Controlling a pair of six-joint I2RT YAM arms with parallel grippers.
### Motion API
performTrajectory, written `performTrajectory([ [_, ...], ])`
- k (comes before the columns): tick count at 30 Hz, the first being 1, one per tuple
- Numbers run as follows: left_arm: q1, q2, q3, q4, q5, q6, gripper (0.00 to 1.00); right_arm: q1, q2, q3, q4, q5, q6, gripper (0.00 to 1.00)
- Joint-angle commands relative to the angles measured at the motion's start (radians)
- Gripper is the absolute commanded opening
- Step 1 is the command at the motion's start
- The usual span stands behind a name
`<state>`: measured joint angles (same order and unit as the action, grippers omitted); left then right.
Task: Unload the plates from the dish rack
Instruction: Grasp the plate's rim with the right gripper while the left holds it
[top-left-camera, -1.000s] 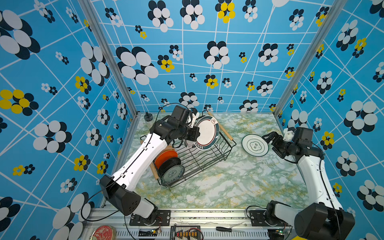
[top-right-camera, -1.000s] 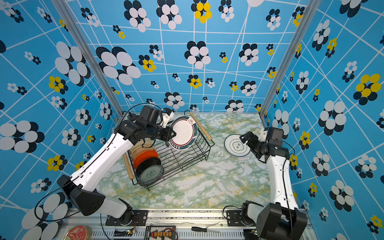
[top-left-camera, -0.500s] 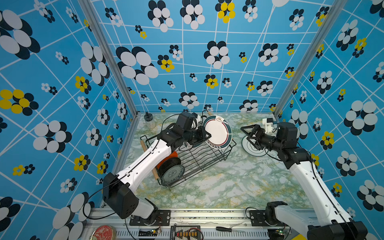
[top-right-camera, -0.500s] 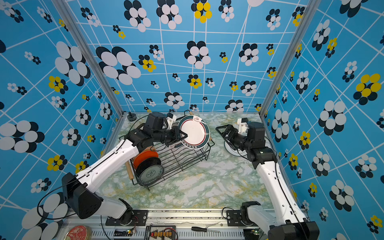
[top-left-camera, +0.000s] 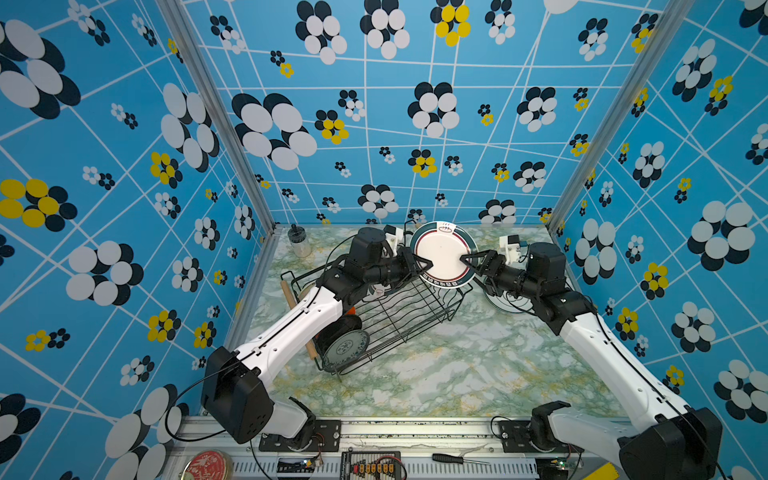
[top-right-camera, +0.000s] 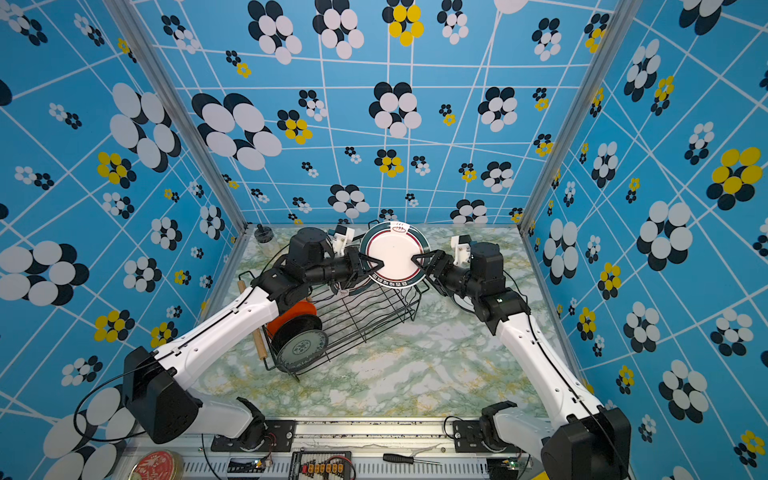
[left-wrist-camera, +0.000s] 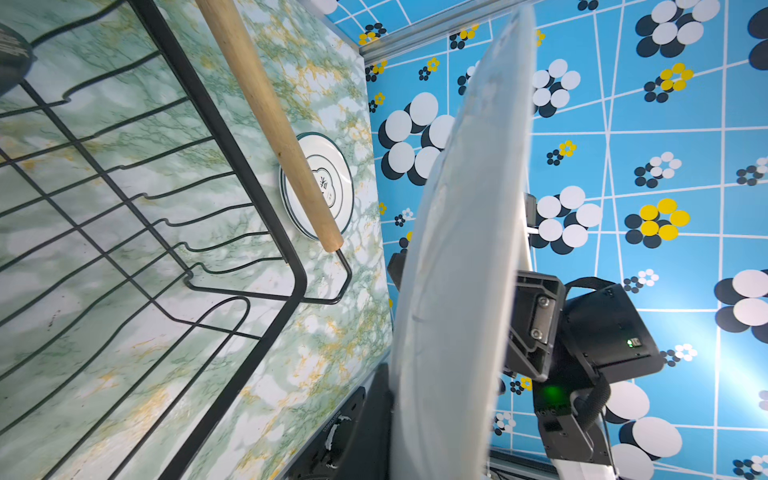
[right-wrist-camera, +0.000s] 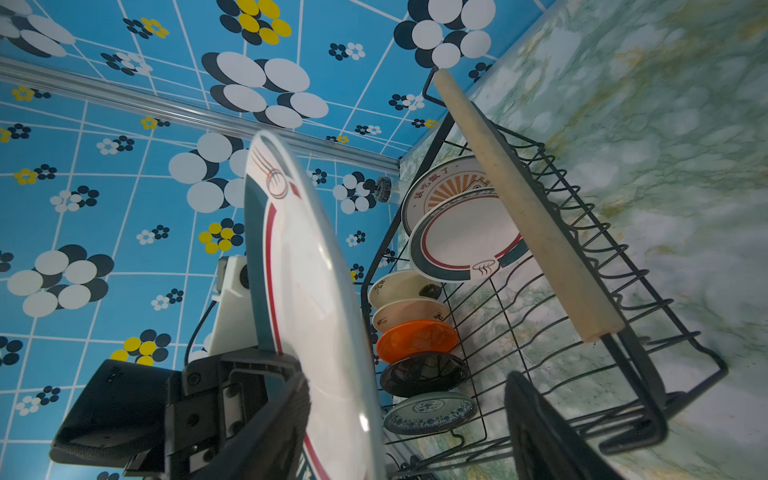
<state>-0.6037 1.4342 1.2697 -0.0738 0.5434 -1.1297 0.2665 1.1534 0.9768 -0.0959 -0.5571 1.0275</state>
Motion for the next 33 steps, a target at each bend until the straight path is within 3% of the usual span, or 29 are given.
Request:
performTrajectory([
  [1, -0.01, 0.005, -0.005, 0.113, 0.038, -0.028, 0.0, 0.006, -0.002, -0.02, 0.093, -0.022, 0.04, 0.63],
  [12, -0.021, 0.046, -0.005, 0.132, 0.041, -0.036, 0.02, 0.008, 0.014, -0.067, 0.232, -0.071, 0.13, 0.36],
  [20, -0.027, 0.077, -0.001, 0.149, 0.046, -0.038, 0.1, 0.008, 0.006, -0.079, 0.263, -0.088, 0.149, 0.18],
  [22, -0.028, 0.078, -0.002, 0.15, 0.047, -0.035, 0.13, 0.008, 0.008, -0.084, 0.276, -0.092, 0.154, 0.07],
  [24, -0.03, 0.079, -0.003, 0.152, 0.049, -0.032, 0.17, 0.008, 0.008, -0.085, 0.28, -0.092, 0.16, 0.0],
  [26, -0.03, 0.077, -0.006, 0.147, 0.043, -0.029, 0.23, 0.008, 0.007, -0.091, 0.295, -0.091, 0.171, 0.0],
  [30, -0.014, 0.079, 0.016, 0.101, 0.073, 0.017, 0.46, 0.008, 0.0, -0.089, 0.299, -0.092, 0.171, 0.0],
  [33, -0.004, 0.063, 0.023, 0.076, 0.087, 0.058, 0.55, 0.006, -0.012, -0.073, 0.271, -0.086, 0.147, 0.0],
])
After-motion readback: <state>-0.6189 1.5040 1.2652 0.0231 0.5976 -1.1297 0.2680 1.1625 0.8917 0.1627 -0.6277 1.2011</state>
